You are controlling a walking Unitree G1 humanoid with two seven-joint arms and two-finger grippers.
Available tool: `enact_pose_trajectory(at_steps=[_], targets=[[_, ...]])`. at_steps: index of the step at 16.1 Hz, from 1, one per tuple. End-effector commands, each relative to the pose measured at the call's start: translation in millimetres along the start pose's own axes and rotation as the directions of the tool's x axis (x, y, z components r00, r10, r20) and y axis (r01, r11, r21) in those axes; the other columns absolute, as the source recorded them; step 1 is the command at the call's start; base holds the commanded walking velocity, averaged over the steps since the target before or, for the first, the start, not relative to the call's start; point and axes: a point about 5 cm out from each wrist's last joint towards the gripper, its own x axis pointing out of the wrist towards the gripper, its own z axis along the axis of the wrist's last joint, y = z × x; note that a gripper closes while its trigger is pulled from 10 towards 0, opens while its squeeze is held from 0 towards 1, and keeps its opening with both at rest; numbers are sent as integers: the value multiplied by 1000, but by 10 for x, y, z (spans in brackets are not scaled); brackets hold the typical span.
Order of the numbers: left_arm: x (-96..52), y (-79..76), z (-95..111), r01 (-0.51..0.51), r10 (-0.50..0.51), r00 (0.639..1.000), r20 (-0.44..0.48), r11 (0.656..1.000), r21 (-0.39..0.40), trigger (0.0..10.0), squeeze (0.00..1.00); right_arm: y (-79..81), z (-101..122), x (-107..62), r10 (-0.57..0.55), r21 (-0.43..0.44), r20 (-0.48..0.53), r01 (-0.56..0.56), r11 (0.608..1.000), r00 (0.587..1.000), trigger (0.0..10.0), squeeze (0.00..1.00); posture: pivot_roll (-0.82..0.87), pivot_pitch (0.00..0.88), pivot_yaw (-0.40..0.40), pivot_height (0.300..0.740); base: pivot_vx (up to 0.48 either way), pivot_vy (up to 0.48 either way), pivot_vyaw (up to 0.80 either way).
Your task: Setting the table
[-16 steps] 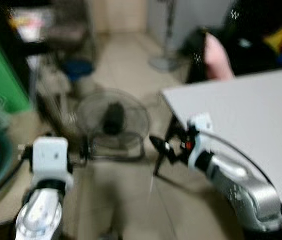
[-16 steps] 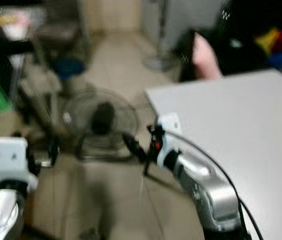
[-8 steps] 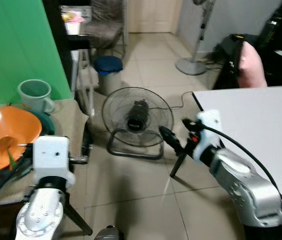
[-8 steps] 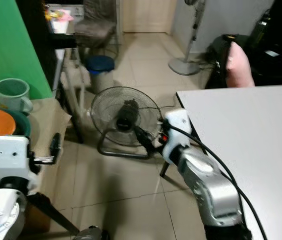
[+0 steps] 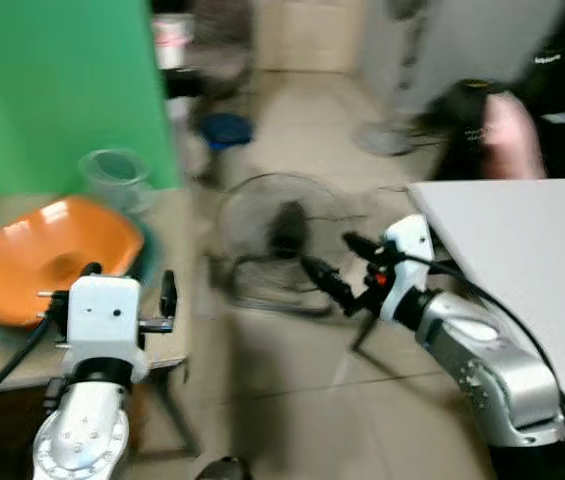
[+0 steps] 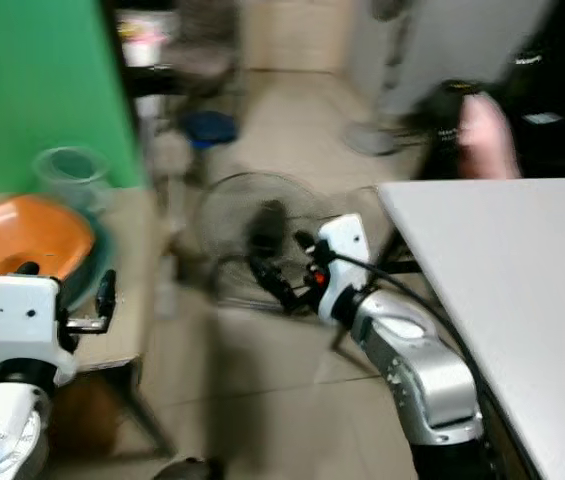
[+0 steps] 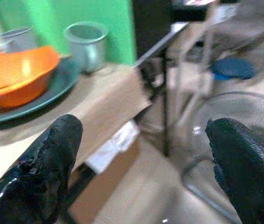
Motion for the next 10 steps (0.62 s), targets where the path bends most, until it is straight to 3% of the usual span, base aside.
enact_pose_trajectory(at_steps=[1, 2, 3, 8, 9, 10], targets=[[-7, -3, 23, -5, 5, 1000, 7, 1000, 2, 10000, 0, -32, 7, -13, -5, 10, 9, 5, 1000, 1000, 10000, 0, 32, 30, -43, 740, 0, -480, 800], [-5, 8, 19, -16, 17, 1000, 3, 999, -36, 10000, 0, -83, 18, -10, -49, 57, 25, 48, 997, 998, 10000, 0, 32, 28, -44, 740, 0, 0, 0], [-3, 21, 17, -25, 25, 1000, -2, 998, -50, 10000, 0, -114, 6, -1, -85, 51, 8, 84, 995, 996, 10000, 0, 32, 26, -44, 740, 0, 0, 0], [35, 145, 31, -42, 42, 999, 7, 999, -3, 10000, 0, -183, -48, 4, -219, 107, -18, 219, 970, 976, 10000, 0, 33, 33, -49, 740, 0, 480, 0], [65, 201, 36, -42, 42, 999, 12, 999, 17, 10000, 0, -209, -101, 30, -262, 125, -111, 275, 953, 959, 10000, 0, 22, 39, -44, 740, 0, 480, 0], [79, 226, 40, -45, 44, 999, 14, 999, 22, 10000, 0, -225, -63, 26, -276, 105, -73, 283, 953, 958, 10000, 0, 20, 41, -42, 740, 0, 480, 0]])
